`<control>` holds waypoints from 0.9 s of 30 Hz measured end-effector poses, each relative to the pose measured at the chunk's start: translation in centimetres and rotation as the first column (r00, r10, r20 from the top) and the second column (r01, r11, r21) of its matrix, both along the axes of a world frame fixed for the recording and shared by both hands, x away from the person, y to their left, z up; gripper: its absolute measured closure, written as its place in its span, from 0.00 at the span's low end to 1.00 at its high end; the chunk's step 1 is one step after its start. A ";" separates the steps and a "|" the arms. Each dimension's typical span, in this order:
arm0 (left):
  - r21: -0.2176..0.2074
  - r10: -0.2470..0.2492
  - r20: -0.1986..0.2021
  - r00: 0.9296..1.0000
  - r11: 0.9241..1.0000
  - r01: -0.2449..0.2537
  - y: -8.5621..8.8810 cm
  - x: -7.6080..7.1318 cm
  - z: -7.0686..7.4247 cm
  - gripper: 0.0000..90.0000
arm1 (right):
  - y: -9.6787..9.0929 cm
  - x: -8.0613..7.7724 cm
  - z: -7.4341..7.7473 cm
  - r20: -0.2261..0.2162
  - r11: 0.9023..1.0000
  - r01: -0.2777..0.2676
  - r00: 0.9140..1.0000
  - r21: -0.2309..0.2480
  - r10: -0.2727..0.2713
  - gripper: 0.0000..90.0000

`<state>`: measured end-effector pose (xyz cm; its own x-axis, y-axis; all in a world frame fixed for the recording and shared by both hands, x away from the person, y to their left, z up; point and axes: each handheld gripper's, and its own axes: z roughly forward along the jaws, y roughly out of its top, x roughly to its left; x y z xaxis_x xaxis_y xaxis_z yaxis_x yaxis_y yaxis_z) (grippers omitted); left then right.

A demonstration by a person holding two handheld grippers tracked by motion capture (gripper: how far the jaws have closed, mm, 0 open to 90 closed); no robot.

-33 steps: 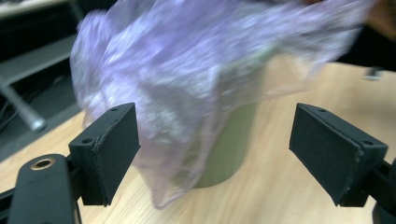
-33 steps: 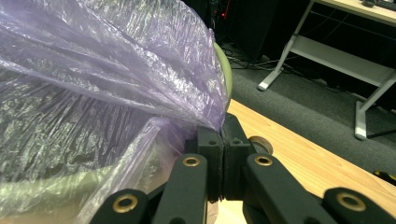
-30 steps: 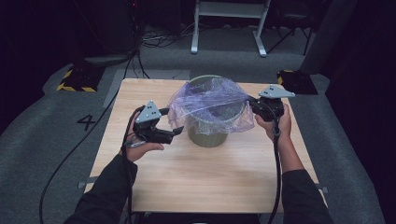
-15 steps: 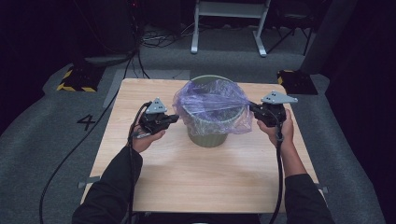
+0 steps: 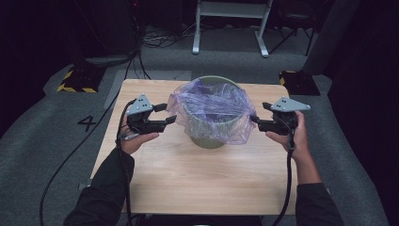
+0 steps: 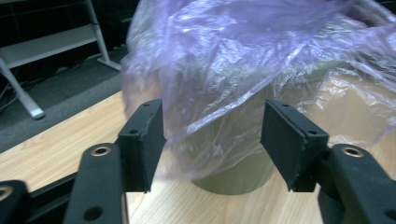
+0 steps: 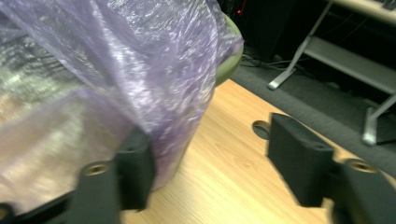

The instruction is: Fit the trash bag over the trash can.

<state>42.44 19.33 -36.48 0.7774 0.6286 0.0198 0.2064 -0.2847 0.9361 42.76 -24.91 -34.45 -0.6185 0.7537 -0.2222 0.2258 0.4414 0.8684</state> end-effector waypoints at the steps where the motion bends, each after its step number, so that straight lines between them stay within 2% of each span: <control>1: 0.007 0.009 0.002 1.000 1.000 -0.009 0.0 0.0 0.0 0.40 | -0.3 -0.3 0.0 0.006 1.000 0.008 1.000 -0.006 -0.008 0.30; 4: 0.015 0.015 -0.005 1.000 1.000 -0.015 0.0 0.5 0.0 0.36 | -1.0 -0.6 0.2 0.004 1.000 -0.004 1.000 -0.001 0.005 0.27; 8: 0.042 -0.013 -0.002 1.000 0.999 0.014 -0.4 1.3 0.4 0.34 | -1.3 -0.9 0.5 -0.001 0.993 -0.102 0.995 0.060 0.102 0.24; 10: 0.061 -0.007 0.001 1.000 0.998 0.007 -0.8 1.6 0.7 0.35 | -1.0 -1.1 0.8 0.011 0.988 -0.136 0.991 0.077 0.136 0.23; 13: 0.078 -0.004 0.011 1.000 0.997 0.003 -1.0 2.1 1.0 0.43 | -0.5 -1.4 1.1 0.032 0.981 -0.182 0.983 0.072 0.180 0.23; 14: 0.096 -0.003 0.018 1.000 0.995 0.001 -1.1 2.2 1.1 0.50 | -0.3 -1.5 1.2 0.040 0.978 -0.192 0.981 0.077 0.190 0.26; 16: 0.115 0.001 0.010 1.000 0.993 -0.002 -1.4 2.5 1.1 0.54 | 0.0 -1.5 1.3 0.048 0.975 -0.196 0.980 0.102 0.192 0.27; 17: 0.127 0.006 0.012 1.000 0.992 -0.008 -1.5 2.6 1.1 0.58 | 0.3 -1.5 1.4 0.051 0.975 -0.200 0.979 0.100 0.195 0.28; 19: 0.135 0.016 0.012 1.000 0.991 -0.018 -1.7 2.9 1.1 0.58 | 1.1 -1.4 1.6 0.061 0.982 -0.180 0.983 0.066 0.176 0.31; 21: 0.123 0.018 0.003 1.000 0.992 -0.018 -1.7 3.4 1.1 0.56 | 1.7 -1.1 1.7 0.059 0.983 -0.180 0.982 0.047 0.177 0.39; 22: 0.118 0.020 -0.001 1.000 0.993 -0.020 -1.7 3.6 1.1 0.53 | 2.0 -0.8 1.7 0.053 0.986 -0.161 0.986 0.037 0.159 0.44; 24: 0.123 0.029 -0.002 1.000 0.992 -0.028 -1.8 4.2 1.1 0.51 | 2.0 -0.1 1.7 0.041 0.988 -0.145 0.989 0.058 0.143 0.61; 25: 0.125 0.032 -0.015 0.999 0.992 -0.029 -1.8 4.6 1.0 0.51 | 2.1 0.3 1.7 0.035 0.992 -0.115 0.993 0.059 0.113 0.68; 27: 0.129 0.030 -0.022 0.999 0.991 -0.027 -2.0 5.3 0.9 0.51 | 2.1 1.0 1.7 0.029 0.992 -0.105 0.994 0.072 0.103 0.79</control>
<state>47.71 17.36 -35.58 0.7605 0.6440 0.0832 0.2382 -0.3958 0.8869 43.78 -22.78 -32.74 -0.6894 0.7004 -0.1849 0.1598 0.3959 0.9043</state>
